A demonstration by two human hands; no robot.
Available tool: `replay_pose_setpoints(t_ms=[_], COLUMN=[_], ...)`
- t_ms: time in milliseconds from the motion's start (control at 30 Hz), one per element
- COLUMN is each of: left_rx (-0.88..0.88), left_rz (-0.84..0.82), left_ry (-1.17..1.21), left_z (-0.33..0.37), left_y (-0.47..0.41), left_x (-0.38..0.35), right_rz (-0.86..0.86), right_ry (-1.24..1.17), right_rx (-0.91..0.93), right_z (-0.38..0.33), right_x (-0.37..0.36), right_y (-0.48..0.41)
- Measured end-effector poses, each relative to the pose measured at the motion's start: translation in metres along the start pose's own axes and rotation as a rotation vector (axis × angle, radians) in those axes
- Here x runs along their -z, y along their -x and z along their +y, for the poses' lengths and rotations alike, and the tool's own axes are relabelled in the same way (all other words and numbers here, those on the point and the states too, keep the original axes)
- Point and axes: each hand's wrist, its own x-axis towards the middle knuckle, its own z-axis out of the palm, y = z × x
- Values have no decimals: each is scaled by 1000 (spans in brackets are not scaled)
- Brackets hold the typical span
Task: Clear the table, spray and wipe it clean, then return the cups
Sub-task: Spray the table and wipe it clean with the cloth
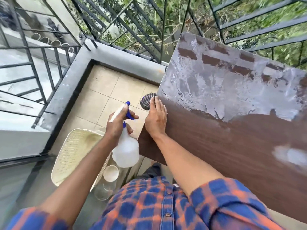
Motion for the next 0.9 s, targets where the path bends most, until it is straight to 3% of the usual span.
replay_pose_setpoints(t_ms=[167, 267, 400, 700, 900], left_rx=[25, 21, 23, -46, -61], left_rz=[-10, -17, -32, 4, 14], left_ry=[-25, -22, -16, -1, -21], left_z=[-1, -2, -5, -1, 0], left_y=[1, 2, 1, 7, 4], left_x=[-7, -9, -9, 1, 14], right_rz=[241, 346, 282, -46, 78], right_ry=[-234, -131, 89, 0, -156], right_rx=[-132, -237, -244, 169, 140], right_z=[21, 76, 109, -21, -17], right_x=[32, 56, 49, -24, 10], right_y=[-8, 13, 51, 20, 4])
